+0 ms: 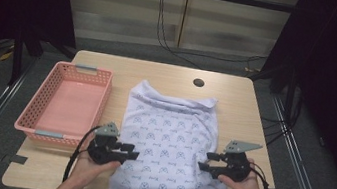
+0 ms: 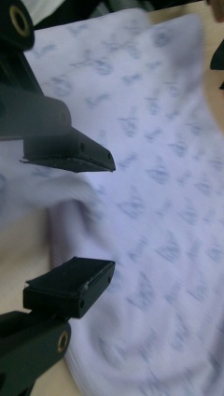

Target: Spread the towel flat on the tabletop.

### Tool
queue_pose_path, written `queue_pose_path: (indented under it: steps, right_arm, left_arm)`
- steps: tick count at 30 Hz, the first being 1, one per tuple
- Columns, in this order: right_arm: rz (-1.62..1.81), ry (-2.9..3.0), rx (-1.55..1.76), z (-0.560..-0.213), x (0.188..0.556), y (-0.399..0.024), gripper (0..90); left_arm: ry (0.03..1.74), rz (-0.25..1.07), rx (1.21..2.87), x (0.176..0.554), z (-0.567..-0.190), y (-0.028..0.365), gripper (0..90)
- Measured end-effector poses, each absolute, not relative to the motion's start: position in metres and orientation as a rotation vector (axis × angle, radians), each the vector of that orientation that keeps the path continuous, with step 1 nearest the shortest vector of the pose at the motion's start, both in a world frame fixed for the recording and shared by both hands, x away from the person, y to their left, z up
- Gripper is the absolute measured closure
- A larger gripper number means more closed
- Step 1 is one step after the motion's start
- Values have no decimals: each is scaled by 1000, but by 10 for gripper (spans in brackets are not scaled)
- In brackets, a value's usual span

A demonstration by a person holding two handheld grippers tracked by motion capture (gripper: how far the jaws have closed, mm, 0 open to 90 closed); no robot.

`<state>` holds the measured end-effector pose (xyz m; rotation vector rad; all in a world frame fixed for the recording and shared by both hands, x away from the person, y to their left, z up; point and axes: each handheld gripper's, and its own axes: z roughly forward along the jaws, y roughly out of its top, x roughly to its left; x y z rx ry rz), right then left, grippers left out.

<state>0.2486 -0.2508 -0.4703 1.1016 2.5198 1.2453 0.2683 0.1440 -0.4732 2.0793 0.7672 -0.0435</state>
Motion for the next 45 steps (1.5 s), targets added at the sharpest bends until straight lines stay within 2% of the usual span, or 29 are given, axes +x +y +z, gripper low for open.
queue_pose_path:
  steps: [4,5,6,7,9,12,15,18,21,24,28,30,31,33,37,42,45]
  right_arm:
    - [1112,2574,1083,-484,245,-240,406]
    - [1082,2578,1078,-487,246,-240,451]
    - [1070,2591,1100,-490,247,-242,584]
    - [1074,2589,1108,-491,247,-243,676]
    - [1058,2566,1121,-489,245,-249,796]
    - [1109,2532,1170,-483,235,-265,839]
    - [1141,2520,1200,-478,219,-280,841]
    - [1187,2535,1211,-472,200,-285,840]
    - [1192,2592,1199,-468,186,-281,829]
    - [1185,2623,1176,-465,175,-274,761]
    - [1234,2630,1171,-462,172,-273,719]
    - [1238,2625,1187,-461,169,-271,648]
    - [1243,2624,1174,-459,169,-271,613]
    - [1258,2558,1176,-455,175,-275,537]
    - [1282,2480,1161,-451,203,-280,554]
    - [1109,2515,1124,-475,249,-263,531]
    - [1031,2528,1096,-488,262,-253,526]
  left_arm:
    - [777,-42,2178,262,-491,141,592]
    - [780,-27,2207,263,-494,140,592]
    - [772,-23,2208,262,-496,140,600]
    - [770,-23,2204,262,-496,142,610]
    - [786,-23,2208,260,-496,143,636]
    - [767,-33,2220,256,-496,144,709]
    - [743,-70,2232,252,-496,142,799]
    - [718,-48,2256,244,-495,138,827]
    - [709,-82,2267,240,-494,139,873]
    - [709,-124,2280,235,-493,143,888]
    - [683,-172,2302,225,-492,153,889]
    - [664,-189,2333,223,-489,155,889]
    - [676,-151,2350,222,-488,153,884]
    - [680,-169,2311,227,-485,153,795]
    - [741,-151,2209,246,-485,149,701]
    - [800,-66,2196,277,-494,139,674]
    - [829,-61,2174,286,-497,138,660]
